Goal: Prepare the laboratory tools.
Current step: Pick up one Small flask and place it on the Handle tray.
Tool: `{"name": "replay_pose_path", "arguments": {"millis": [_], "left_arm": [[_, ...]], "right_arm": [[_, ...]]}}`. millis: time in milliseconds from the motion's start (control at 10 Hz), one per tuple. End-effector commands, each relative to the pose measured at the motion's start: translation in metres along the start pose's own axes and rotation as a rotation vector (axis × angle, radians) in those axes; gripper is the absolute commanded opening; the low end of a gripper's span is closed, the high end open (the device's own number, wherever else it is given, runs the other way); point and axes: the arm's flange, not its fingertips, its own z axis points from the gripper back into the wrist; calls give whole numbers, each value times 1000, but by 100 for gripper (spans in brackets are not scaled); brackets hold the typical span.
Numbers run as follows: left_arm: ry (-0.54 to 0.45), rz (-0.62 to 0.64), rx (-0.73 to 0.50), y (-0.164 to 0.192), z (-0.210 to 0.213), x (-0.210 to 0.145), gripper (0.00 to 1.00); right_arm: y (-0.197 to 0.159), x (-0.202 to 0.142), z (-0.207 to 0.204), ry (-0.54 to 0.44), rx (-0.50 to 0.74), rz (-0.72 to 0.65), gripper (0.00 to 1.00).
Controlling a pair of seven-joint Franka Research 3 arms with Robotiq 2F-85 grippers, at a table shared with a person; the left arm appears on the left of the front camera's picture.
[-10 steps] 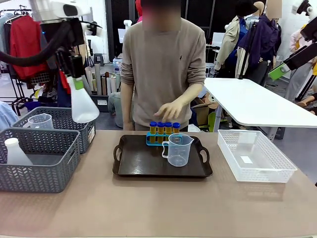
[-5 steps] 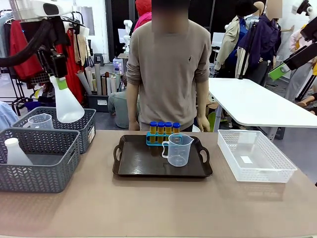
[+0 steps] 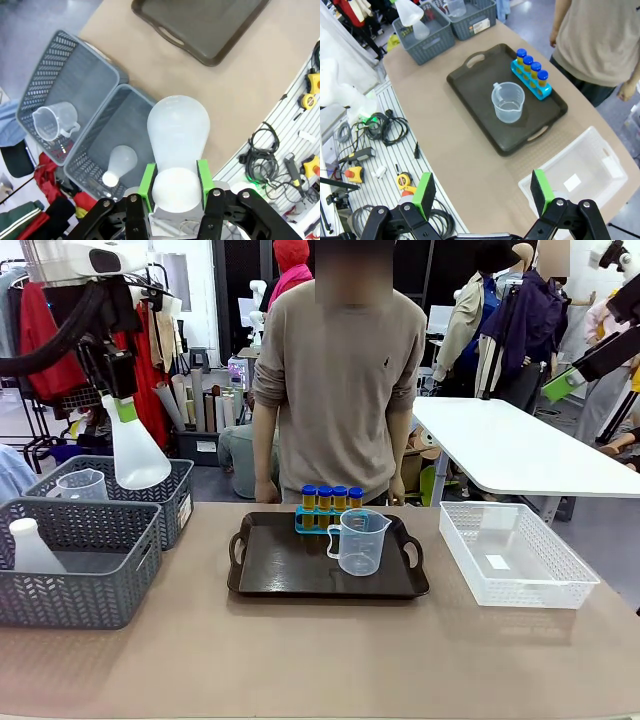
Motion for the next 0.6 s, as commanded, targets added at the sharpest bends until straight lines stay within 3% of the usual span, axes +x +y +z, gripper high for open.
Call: {"name": "replay_pose_path", "arguments": {"millis": [0, 100, 500], "left_arm": [[0, 0, 0, 0, 0, 0, 0], [55, -160, 18, -10, -11, 9, 0], [47, -419, -30, -53, -69, 71, 0]], "right_arm": [[0, 2, 1, -26, 15, 7, 100], [0, 2, 1, -26, 15, 7, 100], [0, 2, 1, -26, 15, 7, 100]]}}
